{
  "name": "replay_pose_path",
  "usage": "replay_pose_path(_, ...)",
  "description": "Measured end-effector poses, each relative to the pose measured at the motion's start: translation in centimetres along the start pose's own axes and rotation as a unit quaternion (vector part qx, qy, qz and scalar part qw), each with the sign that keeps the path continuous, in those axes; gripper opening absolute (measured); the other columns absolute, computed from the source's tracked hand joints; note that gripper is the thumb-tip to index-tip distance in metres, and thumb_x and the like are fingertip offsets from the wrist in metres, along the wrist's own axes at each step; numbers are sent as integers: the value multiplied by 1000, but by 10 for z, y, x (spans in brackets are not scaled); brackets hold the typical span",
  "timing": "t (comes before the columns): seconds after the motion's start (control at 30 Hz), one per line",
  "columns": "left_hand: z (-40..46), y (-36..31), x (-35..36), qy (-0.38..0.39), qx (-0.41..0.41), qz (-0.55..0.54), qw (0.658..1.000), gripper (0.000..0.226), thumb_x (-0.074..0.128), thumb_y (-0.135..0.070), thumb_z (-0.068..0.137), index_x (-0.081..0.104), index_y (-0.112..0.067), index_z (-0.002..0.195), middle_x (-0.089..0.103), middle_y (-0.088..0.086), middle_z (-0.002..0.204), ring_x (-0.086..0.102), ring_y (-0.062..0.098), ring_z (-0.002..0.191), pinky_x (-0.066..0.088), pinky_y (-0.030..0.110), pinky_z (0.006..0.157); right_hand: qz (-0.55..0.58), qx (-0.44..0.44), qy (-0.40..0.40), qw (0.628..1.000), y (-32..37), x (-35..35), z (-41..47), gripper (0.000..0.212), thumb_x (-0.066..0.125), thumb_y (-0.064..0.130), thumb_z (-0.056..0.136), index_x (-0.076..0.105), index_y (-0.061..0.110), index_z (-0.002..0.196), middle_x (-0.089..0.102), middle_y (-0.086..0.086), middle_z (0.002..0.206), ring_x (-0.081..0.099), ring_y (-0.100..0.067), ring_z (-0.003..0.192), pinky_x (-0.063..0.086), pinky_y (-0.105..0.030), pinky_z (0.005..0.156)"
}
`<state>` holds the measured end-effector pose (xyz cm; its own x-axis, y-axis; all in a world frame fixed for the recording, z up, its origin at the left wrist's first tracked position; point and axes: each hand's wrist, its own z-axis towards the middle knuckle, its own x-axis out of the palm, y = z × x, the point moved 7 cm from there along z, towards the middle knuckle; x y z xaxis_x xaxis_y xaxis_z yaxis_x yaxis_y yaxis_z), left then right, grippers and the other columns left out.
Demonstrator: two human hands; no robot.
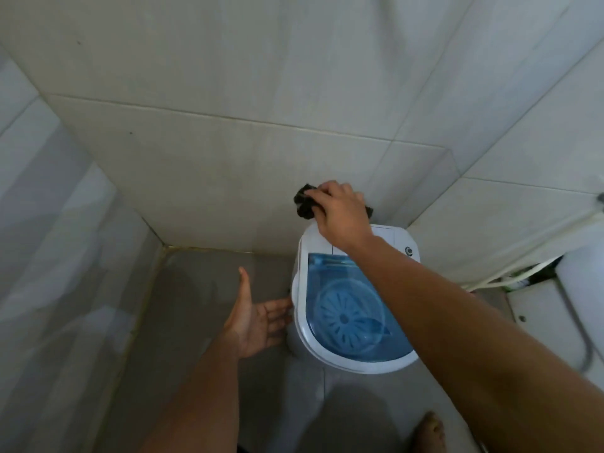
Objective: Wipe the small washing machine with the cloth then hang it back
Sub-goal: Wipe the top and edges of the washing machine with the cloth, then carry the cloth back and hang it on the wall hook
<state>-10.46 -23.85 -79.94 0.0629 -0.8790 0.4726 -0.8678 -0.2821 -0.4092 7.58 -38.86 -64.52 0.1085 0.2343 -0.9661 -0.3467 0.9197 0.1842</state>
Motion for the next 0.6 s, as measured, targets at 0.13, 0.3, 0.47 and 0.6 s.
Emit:
replay_pose_path(0.13,2,-2,2,-3,5,26,1000,141,19,-110,45,70,-7,127,69,16,130,54,39,132,37,48,113,-46,13,18,999,-8,30,-19,36,61,22,91,66,27,126,63,-4,124,56,-36,103,37,-45,83)
replay_pose_path(0.3,-1,-5,4,-13,8,31,999,145,24,-111,38,71,-6,126,66,19,132,56,40,124,42,47,101,-25,-149,41,988,50,41,-114,48,62,23,84,59,30,131,60,0,131,53,-29,109,41,-46,88)
replay_pose_path(0.47,-40,-2,30,-72,21,82,994,134,22,-106,55,66,-7,133,54,21,148,44,31,140,19,56,120,6,-311,165,936,108,51,-239,37,60,36,86,60,38,124,60,8,118,53,-21,103,45,-37,86)
replay_pose_path(0.6,-97,-4,45,-202,95,199,954,119,16,-100,66,61,-16,138,53,6,149,41,24,142,18,52,122,6,-210,267,941,89,51,-319,26,60,49,87,62,48,113,60,17,100,61,-11,98,52,-29,84)
